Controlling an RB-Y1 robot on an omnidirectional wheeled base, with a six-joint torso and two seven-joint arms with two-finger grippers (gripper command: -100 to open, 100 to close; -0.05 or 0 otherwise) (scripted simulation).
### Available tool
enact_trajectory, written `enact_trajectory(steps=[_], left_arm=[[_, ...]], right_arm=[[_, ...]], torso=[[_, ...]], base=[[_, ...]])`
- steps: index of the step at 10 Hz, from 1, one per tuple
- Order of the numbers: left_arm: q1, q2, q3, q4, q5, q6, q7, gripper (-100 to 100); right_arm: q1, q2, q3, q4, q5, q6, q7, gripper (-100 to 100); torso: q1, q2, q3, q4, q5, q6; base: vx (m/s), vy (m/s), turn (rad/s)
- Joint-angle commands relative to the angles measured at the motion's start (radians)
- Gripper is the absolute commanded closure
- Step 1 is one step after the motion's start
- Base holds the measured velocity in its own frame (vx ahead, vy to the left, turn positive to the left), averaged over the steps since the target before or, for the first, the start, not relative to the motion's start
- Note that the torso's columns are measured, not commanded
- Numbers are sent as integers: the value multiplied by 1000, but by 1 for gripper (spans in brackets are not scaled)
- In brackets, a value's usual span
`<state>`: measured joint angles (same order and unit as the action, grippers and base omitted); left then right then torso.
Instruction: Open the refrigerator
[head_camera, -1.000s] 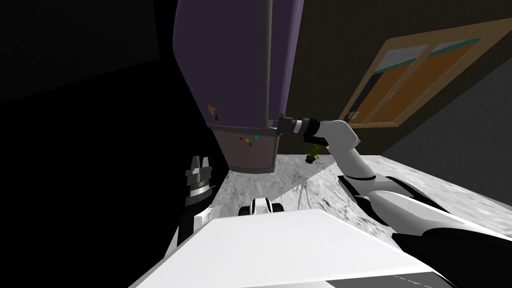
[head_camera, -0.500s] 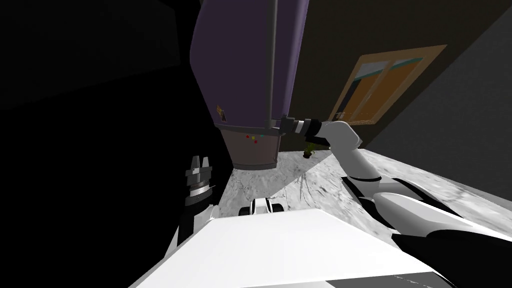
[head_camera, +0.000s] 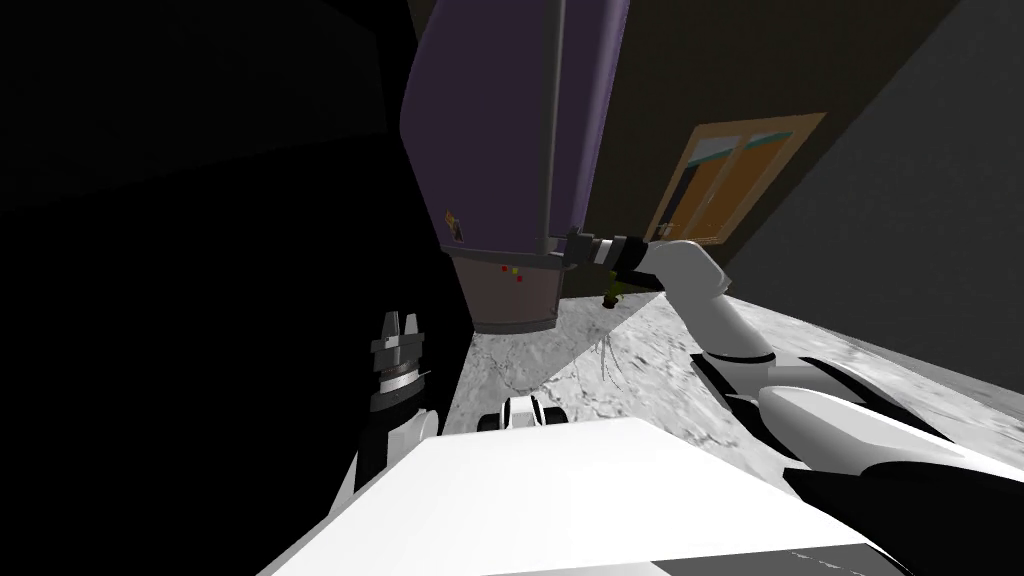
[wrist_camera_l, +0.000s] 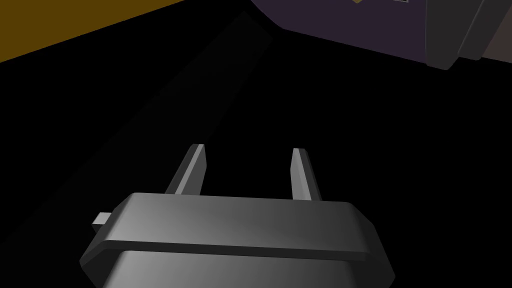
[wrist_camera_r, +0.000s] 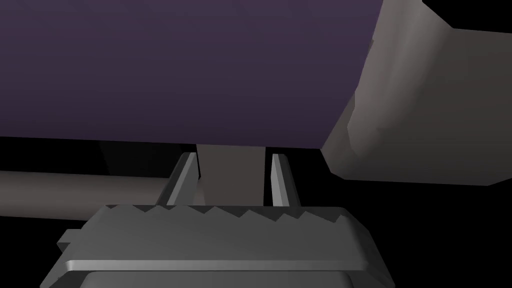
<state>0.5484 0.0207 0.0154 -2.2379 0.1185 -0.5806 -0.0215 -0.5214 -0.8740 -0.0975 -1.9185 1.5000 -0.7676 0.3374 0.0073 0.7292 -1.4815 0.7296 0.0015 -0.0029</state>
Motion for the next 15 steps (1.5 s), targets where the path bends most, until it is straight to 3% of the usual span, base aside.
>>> enact_trajectory(steps=[1,3,4,5,7,8,9,12,13,14,15], left_arm=[[0,0,0,0,0,0,0,0],[0,0,0,0,0,0,0,0],[0,0,0,0,0,0,0,0],[0,0,0,0,0,0,0,0],[0,1,0,0,0,0,0,0],[0,1,1,0,0,0,0,0],[0,1,1,0,0,0,0,0],[0,1,1,0,0,0,0,0],[0,1,1,0,0,0,0,0],[1,1,1,0,0,0,0,0],[0,1,0,0,0,0,0,0]], right_arm=[[18,-9,7,12,24,12,-10,100],[23,-18,4,20,34,20,-16,100],[3,-17,0,24,32,26,-14,100],[56,-15,-46,50,82,11,-48,100],[64,-15,-97,50,160,11,-48,100],[64,-15,-130,50,166,11,-48,100],[118,-15,-167,77,200,-2,-81,100],[122,-15,-260,77,277,-2,-81,100],[122,-15,-265,77,300,-2,-81,100],[180,-14,-302,104,337,-15,-114,100],[180,-14,-328,104,371,-15,-114,100]], torso=[[-4,-2,-1,0,-1,-1],[-11,7,6,1,-5,5],[-17,3,4,1,-7,7],[-24,-2,-1,4,-7,5],[-18,4,4,1,-8,5],[-16,1,2,2,-7,6],[-14,1,1,5,-4,4],[-10,3,3,4,-4,3],[-6,-1,-2,7,1,-2],[-4,-3,-4,7,2,-1],[0,1,-1,2,0,-3]], base=[[-239,281,-73],[-275,292,-77],[-60,136,-9],[-206,40,350],[-167,22,442],[-41,-15,352],[-161,28,377],[-122,22,415],[-11,-7,178],[-138,65,290],[-210,92,392]])
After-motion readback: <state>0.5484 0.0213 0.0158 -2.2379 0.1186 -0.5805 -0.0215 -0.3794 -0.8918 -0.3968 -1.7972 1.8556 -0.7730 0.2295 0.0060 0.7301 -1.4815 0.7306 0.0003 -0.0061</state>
